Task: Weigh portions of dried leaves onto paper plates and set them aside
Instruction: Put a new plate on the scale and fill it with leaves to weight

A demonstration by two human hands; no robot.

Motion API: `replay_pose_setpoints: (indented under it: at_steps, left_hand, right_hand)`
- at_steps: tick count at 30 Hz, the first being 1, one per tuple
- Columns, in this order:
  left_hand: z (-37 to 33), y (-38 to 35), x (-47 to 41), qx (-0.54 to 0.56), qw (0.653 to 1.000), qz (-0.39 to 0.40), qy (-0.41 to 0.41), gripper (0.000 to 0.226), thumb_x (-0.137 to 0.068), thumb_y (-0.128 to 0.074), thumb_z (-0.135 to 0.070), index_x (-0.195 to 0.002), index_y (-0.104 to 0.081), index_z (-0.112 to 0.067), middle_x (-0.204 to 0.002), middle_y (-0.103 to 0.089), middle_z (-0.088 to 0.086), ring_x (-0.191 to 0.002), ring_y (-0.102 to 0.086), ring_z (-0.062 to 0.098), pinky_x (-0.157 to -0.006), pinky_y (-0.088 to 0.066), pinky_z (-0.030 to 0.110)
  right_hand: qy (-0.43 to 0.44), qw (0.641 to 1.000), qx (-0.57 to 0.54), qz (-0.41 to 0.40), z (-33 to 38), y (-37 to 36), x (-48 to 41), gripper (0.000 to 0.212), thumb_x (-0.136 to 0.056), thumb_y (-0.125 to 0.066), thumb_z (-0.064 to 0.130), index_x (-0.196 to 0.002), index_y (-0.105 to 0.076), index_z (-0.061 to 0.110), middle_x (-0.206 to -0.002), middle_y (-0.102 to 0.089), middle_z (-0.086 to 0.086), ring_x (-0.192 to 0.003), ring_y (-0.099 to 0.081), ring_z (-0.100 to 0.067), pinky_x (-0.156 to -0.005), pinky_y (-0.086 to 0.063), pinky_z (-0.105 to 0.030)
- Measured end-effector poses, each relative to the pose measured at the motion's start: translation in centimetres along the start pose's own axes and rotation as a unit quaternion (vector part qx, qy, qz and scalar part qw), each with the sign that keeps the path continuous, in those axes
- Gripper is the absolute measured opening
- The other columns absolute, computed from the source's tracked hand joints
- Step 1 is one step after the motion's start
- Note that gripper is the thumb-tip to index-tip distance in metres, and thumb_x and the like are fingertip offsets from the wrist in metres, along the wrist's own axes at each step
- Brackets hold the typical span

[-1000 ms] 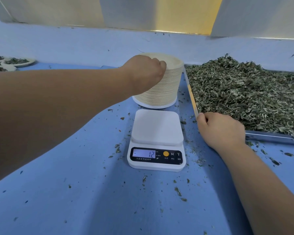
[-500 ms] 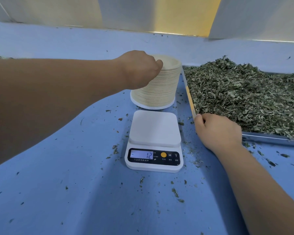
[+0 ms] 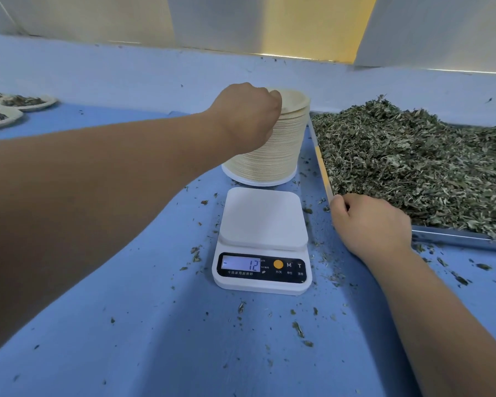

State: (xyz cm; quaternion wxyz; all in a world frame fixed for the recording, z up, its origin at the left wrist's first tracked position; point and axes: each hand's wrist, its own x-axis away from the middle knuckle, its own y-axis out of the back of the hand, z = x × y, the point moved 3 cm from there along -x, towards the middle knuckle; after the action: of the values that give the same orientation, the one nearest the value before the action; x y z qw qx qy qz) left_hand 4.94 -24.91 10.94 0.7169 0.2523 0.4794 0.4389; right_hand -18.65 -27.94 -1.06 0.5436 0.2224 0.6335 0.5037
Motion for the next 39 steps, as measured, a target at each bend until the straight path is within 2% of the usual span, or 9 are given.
replay_pose_setpoints:
  at_steps: [5, 8, 11, 16, 25, 30, 34, 36, 39]
  left_hand:
    - [0.2, -0.5, 0.4, 0.046, 0.996, -0.03, 0.072, 0.017, -0.093, -0.049, -0.018, -0.093, -0.033, -0.009, -0.064, -0.029, 0.002, -0.051, -0.028, 0.022, -0.051, -0.016, 0.029]
    - [0.5, -0.8, 0.6, 0.101, 0.984, -0.046, 0.138, 0.013, -0.092, -0.046, -0.02, -0.094, -0.037, -0.011, -0.069, -0.033, 0.0, -0.064, -0.041, 0.03, -0.055, -0.024, 0.033]
    - [0.5, -0.8, 0.9, 0.132, 0.976, -0.061, 0.163, 0.013, -0.094, -0.044, -0.02, -0.102, -0.048, -0.01, -0.082, -0.046, 0.004, -0.074, -0.045, 0.031, -0.061, -0.031, 0.037]
    - [0.2, -1.2, 2.0, 0.136, 0.975, -0.09, 0.151, 0.02, -0.099, -0.039, -0.013, -0.115, -0.05, -0.006, -0.091, -0.047, 0.005, -0.08, -0.043, 0.027, -0.061, -0.032, 0.041]
    - [0.5, -1.7, 4.1, 0.28, 0.928, -0.173, 0.175, 0.023, -0.089, -0.038, 0.001, -0.106, -0.054, -0.004, -0.097, -0.052, 0.007, -0.081, -0.046, 0.03, -0.067, -0.034, 0.039]
    - [0.3, -1.1, 6.1, 0.355, 0.886, -0.218, 0.205, 0.024, -0.08, -0.044, 0.008, -0.093, -0.06, -0.005, -0.094, -0.061, 0.009, -0.087, -0.056, 0.032, -0.076, -0.048, 0.046]
    - [-0.3, -0.8, 8.7, 0.37, 0.872, -0.271, 0.175, 0.023, -0.079, -0.047, 0.015, -0.089, -0.064, 0.002, -0.089, -0.063, 0.012, -0.096, -0.066, 0.034, -0.085, -0.053, 0.05]
    - [-0.6, -0.8, 10.1, 0.382, 0.858, -0.304, 0.158, 0.022, -0.08, -0.05, 0.017, -0.089, -0.066, 0.005, -0.089, -0.066, 0.013, -0.107, -0.069, 0.027, -0.085, -0.056, 0.043]
    - [-1.7, -1.2, 12.1, 0.373, 0.864, -0.317, 0.114, 0.018, -0.079, -0.058, 0.019, -0.089, -0.067, 0.007, -0.093, -0.069, 0.012, -0.103, -0.069, 0.023, -0.08, -0.058, 0.042]
  right_hand:
    - [-0.001, 1.0, 0.005, 0.0, -0.1, -0.2, -0.1, 0.05, -0.103, -0.031, 0.038, -0.061, -0.052, 0.018, -0.052, -0.05, -0.001, -0.045, -0.044, -0.021, -0.051, -0.024, -0.024]
    - [-0.003, 1.0, 0.007, -0.006, -0.1, -0.3, -0.1, 0.05, -0.103, -0.031, 0.039, -0.061, -0.052, 0.018, -0.051, -0.05, -0.001, -0.045, -0.045, -0.02, -0.051, -0.024, -0.024]
    - [-0.002, 1.0, 0.008, -0.01, -0.1, -0.3, -0.1, 0.05, -0.102, -0.032, 0.038, -0.06, -0.05, 0.018, -0.05, -0.049, -0.001, -0.044, -0.044, -0.02, -0.051, -0.024, -0.023]
    - [0.0, 1.0, 0.008, -0.009, -0.1, -0.4, -0.1, 0.05, -0.102, -0.031, 0.039, -0.061, -0.05, 0.019, -0.05, -0.049, -0.001, -0.044, -0.044, -0.02, -0.05, -0.025, -0.023]
    - [0.0, 1.0, 0.009, -0.009, -0.1, -0.2, -0.1, 0.05, -0.103, -0.031, 0.04, -0.061, -0.049, 0.02, -0.052, -0.05, -0.001, -0.046, -0.046, -0.02, -0.051, -0.026, -0.023]
    - [-0.002, 1.0, 0.008, -0.005, 0.0, -0.1, -0.1, 0.051, -0.103, -0.031, 0.04, -0.061, -0.049, 0.019, -0.052, -0.05, -0.001, -0.046, -0.046, -0.021, -0.05, -0.026, -0.023]
    - [-0.001, 1.0, 0.003, -0.007, 0.0, -0.1, 0.0, 0.052, -0.102, -0.031, 0.041, -0.059, -0.049, 0.018, -0.052, -0.05, -0.003, -0.046, -0.047, -0.022, -0.05, -0.027, -0.024]
    - [-0.003, 1.0, -0.003, -0.011, 0.0, -0.1, 0.0, 0.052, -0.102, -0.032, 0.039, -0.058, -0.048, 0.017, -0.051, -0.05, -0.003, -0.046, -0.048, -0.023, -0.051, -0.029, -0.024]
    - [-0.006, 1.0, -0.009, -0.015, 0.0, 0.0, 0.1, 0.051, -0.101, -0.035, 0.038, -0.057, -0.05, 0.015, -0.051, -0.05, -0.003, -0.046, -0.048, -0.023, -0.051, -0.029, -0.024]
